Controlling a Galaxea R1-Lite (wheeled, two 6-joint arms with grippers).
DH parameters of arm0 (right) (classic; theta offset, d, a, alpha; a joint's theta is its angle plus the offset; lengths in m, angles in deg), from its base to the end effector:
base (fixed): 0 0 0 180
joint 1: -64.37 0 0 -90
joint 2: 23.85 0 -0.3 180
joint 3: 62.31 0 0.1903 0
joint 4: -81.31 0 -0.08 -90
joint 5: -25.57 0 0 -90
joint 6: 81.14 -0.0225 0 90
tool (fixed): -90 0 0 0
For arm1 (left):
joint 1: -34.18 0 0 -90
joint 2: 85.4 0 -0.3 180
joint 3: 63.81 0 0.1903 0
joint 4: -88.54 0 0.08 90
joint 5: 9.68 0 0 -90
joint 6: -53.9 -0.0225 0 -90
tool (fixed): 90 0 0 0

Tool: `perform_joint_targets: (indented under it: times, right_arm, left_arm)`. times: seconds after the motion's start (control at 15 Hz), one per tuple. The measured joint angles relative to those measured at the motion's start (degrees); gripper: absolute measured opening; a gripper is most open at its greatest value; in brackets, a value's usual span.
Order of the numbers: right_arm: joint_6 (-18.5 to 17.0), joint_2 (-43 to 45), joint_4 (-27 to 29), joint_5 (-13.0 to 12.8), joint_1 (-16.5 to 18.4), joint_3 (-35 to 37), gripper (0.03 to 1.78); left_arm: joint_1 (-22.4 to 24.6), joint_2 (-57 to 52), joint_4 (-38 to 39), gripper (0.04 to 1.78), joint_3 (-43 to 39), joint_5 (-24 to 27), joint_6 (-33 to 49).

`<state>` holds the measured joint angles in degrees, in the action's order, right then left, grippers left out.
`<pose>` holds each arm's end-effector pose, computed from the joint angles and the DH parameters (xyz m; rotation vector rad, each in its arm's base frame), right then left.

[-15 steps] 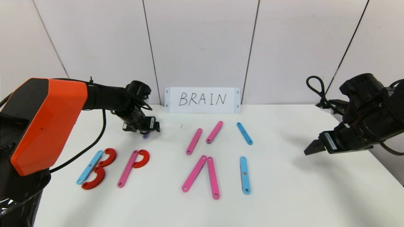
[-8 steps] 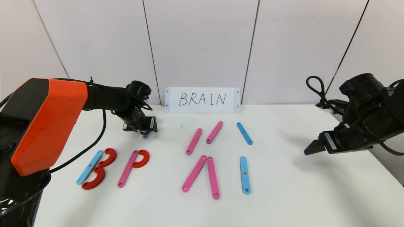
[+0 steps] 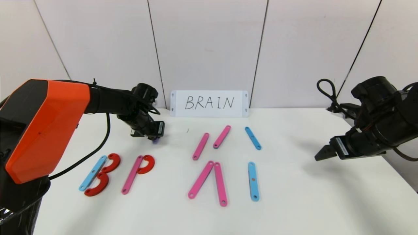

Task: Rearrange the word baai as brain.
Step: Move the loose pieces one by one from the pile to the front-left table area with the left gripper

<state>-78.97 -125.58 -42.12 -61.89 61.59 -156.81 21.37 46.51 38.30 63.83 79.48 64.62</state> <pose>0.2946 0.0153 0.1778 -0.0362 1.1122 0.1041 0.4385 -0.0994 0.1256 -0.0591 0.9597 -0.1036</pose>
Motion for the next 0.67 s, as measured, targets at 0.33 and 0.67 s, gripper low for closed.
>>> perform_joint_targets:
  times: [0.33,0.67]
  right_arm:
    - [0.00,0.02,-0.24,-0.01,0.00,0.11,1.71]
    - [0.00,0.02,-0.27,-0.01,-0.02,0.18,1.71]
  left_arm:
    - [-0.06,-0.57,0.50,0.27,0.24,0.05,0.50]
    - [-0.27,-5.25,-0.35,0.27,-0.67,0.18,4.05]
